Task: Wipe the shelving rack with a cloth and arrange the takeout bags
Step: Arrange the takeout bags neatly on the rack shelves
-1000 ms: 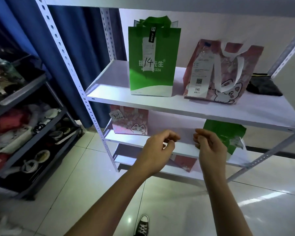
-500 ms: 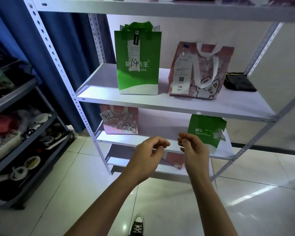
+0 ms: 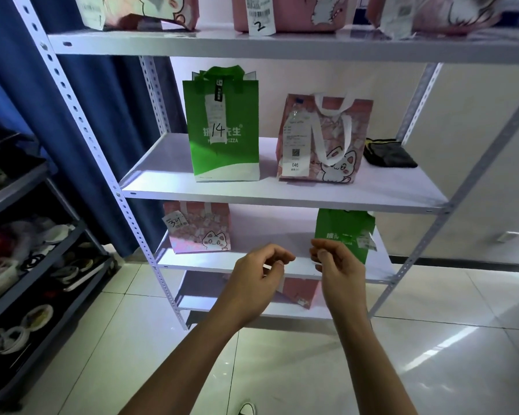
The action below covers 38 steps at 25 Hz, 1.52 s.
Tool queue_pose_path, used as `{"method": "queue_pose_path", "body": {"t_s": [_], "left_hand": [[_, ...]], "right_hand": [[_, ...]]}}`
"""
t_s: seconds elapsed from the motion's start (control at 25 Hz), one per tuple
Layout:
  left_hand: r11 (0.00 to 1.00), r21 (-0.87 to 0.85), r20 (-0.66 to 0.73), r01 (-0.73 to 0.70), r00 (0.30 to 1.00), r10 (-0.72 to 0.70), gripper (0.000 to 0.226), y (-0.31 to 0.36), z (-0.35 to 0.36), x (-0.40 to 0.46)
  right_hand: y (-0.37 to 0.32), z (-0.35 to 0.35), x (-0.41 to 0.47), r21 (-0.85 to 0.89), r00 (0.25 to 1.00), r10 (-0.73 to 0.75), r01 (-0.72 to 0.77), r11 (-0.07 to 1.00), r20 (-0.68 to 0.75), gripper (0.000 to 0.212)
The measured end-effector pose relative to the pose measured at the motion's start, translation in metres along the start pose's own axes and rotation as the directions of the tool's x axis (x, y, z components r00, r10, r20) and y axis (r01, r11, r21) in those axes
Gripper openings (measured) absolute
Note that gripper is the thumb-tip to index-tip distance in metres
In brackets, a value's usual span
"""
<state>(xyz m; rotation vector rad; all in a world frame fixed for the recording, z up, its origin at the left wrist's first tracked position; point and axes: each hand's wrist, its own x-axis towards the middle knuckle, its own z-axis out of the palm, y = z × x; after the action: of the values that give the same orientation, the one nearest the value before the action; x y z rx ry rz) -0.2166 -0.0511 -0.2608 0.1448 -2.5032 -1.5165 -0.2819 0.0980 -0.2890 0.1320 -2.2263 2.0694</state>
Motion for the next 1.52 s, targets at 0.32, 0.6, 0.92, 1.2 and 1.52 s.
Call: {"method": "queue_pose_path", "body": {"t_s": [0.32,0.6,0.92,1.2,1.52], "left_hand": [[1.0,-0.013,-0.004,0.009,1.0,-0.009,0.027,-0.005,-0.003,0.005],[0.997,-0.029,-0.034,0.068,0.997,-0.069,0.028,-0.026,-0.026,0.029],[0.991,-0.057,-0.078,0.123,0.989,-0.128,0.023,-0.066,-0.072,0.076],[0.987,-0.056,-0.085,0.148,0.985,-0.152,0.021,-0.117,-0.122,0.12],[0.986,-0.103,-0.085,0.13,0.987,-0.139,0.027,-0.158,-0.16,0.158]], "right_hand": [[0.009,0.002,0.007,-0.01,0.999,0.018,-0.018,1.0,-0.034,0.027],[0.017,0.036,0.027,-0.024,0.999,0.043,-0.043,0.999,0.032,0.028],[0.02,0.104,0.073,-0.06,0.99,0.049,-0.041,0.997,0.13,0.026],[0.026,0.179,0.106,-0.106,0.981,0.095,-0.078,0.991,0.171,0.028],[0.024,0.234,0.127,-0.172,0.974,0.143,-0.113,0.979,0.177,0.028]]}}
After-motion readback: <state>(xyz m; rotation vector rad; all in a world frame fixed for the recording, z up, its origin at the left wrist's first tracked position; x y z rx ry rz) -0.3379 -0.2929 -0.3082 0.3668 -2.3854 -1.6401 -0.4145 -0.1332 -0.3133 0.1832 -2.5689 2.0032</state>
